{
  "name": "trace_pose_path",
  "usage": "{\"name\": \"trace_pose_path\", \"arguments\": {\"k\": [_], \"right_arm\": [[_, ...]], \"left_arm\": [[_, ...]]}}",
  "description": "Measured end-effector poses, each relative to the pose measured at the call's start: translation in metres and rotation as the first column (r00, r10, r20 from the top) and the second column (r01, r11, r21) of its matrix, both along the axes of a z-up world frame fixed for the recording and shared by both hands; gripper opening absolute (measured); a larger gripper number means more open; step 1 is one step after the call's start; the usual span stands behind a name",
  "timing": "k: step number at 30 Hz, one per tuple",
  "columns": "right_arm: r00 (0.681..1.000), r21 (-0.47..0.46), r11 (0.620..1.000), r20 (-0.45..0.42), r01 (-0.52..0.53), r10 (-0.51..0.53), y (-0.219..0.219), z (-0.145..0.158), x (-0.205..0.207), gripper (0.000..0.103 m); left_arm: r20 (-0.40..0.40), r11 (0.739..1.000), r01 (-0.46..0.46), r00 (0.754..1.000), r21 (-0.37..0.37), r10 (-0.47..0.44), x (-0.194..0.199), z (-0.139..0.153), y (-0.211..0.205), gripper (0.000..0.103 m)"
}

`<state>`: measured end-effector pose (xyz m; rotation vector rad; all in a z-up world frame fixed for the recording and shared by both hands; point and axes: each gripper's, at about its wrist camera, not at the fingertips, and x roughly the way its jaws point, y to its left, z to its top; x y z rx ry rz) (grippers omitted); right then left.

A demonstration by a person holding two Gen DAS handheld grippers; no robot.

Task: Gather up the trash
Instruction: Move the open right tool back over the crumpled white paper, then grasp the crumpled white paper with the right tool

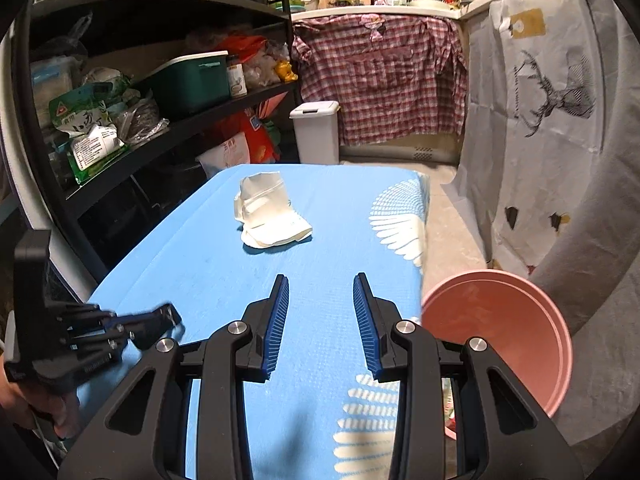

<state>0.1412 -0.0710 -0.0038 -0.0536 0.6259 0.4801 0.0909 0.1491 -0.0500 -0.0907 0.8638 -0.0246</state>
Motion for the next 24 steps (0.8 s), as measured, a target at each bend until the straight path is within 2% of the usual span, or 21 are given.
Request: {"name": "trace_pose_path", "arguments": {"k": [8, 13, 24], "right_arm": [[0.997, 0.046, 0.996, -0.027, -0.070, 0.072, 0.024, -0.021, 0.043, 0.034], [0.994, 0.094, 0.992, -0.063, -0.088, 0.094, 0.032, -0.034, 0.077, 0.032], [0.975, 0.162, 0.978, -0.158, -0.127, 0.153, 0.053, -0.060, 0.143, 0.032]], "left_arm": [[0.056, 0.991, -0.135, 0.989, -0.025, 0.136, 0.033, 0.018, 0.036, 0.003], [0.079, 0.982, -0.187, 0.979, -0.032, 0.189, 0.049, 0.023, 0.047, 0.003], [0.077, 0.983, -0.184, 0.980, -0.019, 0.185, 0.065, 0.017, 0.045, 0.003]]}}
